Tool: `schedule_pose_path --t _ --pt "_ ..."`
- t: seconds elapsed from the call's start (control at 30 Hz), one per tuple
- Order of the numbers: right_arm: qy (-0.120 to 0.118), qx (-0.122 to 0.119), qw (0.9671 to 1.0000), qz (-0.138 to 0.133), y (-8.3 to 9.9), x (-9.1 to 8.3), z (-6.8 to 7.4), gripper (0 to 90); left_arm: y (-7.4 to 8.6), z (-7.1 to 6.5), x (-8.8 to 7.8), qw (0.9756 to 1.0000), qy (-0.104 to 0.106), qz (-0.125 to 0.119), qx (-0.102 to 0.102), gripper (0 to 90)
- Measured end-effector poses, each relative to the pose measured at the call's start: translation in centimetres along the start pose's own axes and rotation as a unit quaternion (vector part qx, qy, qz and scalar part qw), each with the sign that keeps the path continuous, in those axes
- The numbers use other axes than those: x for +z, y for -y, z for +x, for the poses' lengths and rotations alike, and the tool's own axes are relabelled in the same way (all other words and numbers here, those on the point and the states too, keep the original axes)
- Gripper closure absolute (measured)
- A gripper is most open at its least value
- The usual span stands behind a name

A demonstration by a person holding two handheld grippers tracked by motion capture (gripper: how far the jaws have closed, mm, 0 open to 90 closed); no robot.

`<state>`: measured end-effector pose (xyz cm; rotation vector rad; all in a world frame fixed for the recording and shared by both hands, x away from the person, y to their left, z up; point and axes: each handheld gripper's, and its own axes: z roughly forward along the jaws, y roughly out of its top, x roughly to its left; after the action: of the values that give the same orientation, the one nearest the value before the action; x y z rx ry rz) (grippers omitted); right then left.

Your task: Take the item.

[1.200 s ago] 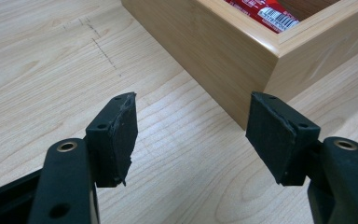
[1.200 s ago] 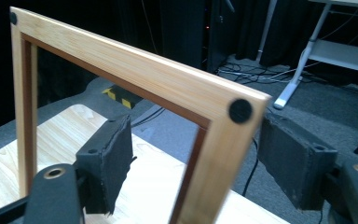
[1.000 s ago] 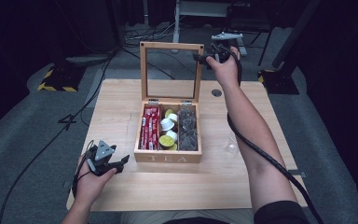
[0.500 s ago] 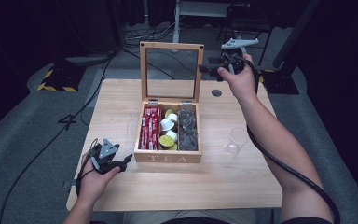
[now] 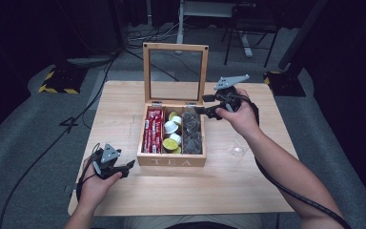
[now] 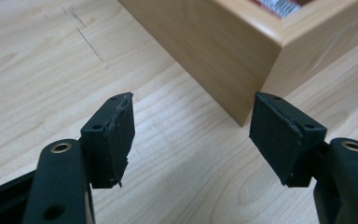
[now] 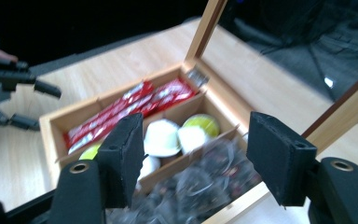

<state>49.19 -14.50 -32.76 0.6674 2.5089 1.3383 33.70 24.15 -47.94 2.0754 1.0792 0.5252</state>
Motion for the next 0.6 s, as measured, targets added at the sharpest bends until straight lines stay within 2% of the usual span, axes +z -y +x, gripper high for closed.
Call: schedule_pose_path --t 0.13,0.2,0.23,0.33,0.37,0.47,0.6 --pt "-0.012 -0.001 0.9996 0.026 2.0 1.6 0.8 38.0 0.4 0.3 0.4 0.9998 -0.005 0.018 -0.004 29.6" --pt "-0.010 -0.006 0.9992 0.038 2.8 2.4 0.9 38.4 0.5 0.4 0.7 0.9996 -0.010 0.026 0.004 29.4" --pt "-0.008 -0.009 0.9989 0.045 3.1 2.9 0.9 38.5 0.6 0.4 0.8 0.9995 -0.009 0.029 0.001 29.2" --pt "0.001 -0.016 0.9976 0.067 3.9 4.2 0.7 38.7 0.5 0.5 0.9 0.9995 -0.010 0.029 0.006 28.9" --pt "-0.001 -0.016 0.9970 0.075 4.1 4.7 0.6 38.0 0.6 0.4 1.0 0.9995 -0.009 0.031 0.001 28.9" --pt "-0.008 -0.015 0.9946 0.102 4.8 6.2 0.3 32.4 0.6 0.4 1.2 0.9993 -0.011 0.036 0.005 28.8" --pt "0.003 -0.018 0.9922 0.123 5.6 7.7 -0.2 34.3 0.6 0.4 1.4 0.9993 -0.008 0.036 0.006 28.8"
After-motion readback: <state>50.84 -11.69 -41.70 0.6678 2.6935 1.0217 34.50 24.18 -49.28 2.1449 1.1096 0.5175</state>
